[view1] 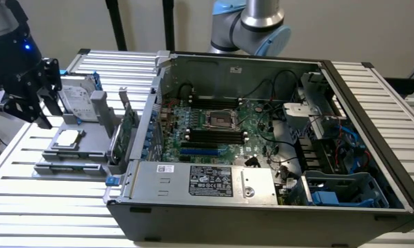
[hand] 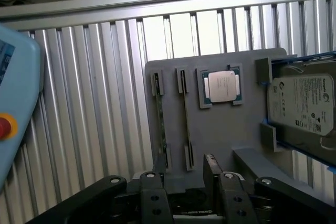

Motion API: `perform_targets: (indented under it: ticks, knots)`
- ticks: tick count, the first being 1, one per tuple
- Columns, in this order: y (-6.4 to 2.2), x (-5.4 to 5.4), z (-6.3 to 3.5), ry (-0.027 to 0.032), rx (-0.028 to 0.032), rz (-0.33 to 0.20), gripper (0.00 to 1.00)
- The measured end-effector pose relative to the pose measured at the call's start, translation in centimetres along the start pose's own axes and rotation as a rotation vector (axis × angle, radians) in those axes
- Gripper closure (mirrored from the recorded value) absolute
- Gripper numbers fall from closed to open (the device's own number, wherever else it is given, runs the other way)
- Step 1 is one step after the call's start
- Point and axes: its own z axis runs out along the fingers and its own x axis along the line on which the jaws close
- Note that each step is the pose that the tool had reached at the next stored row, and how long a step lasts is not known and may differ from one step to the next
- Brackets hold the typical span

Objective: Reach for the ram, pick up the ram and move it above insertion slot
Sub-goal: 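Pick up the ram and move it above insertion slot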

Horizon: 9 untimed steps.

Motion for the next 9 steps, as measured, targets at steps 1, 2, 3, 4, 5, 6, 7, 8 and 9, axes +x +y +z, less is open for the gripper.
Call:
perform_targets:
  ticks: [1, 2, 3, 4, 5, 6, 7, 8, 9]
  knots:
    - [0.03, 0.0, 0.18, 0.0, -0.0001, -0.001, 0.58]
    - [0.06, 0.1, 0.38, 0.0, 0.0, -0.002, 0.58]
    - [0.09, 0.1, 0.55, 0.0, 0.0, -0.003, 0.58]
    - [0.12, 0.2, 0.74, -0.0001, 0.0, -0.004, 0.58]
    - [0.14, 0.2, 0.91, 0.0, 0.0, -0.005, 0.58]
    - [0.17, 0.3, 1.09, 0.0, 0.0, -0.006, 0.58]
    - [0.2, 0.3, 1.28, 0.0, 0.0, -0.007, 0.58]
    - [0.22, 0.4, 1.45, 0.0001, -0.0001, -0.008, 0.58]
    - [0.24, 0.4, 1.63, 0.0, -0.0001, -0.009, 0.58]
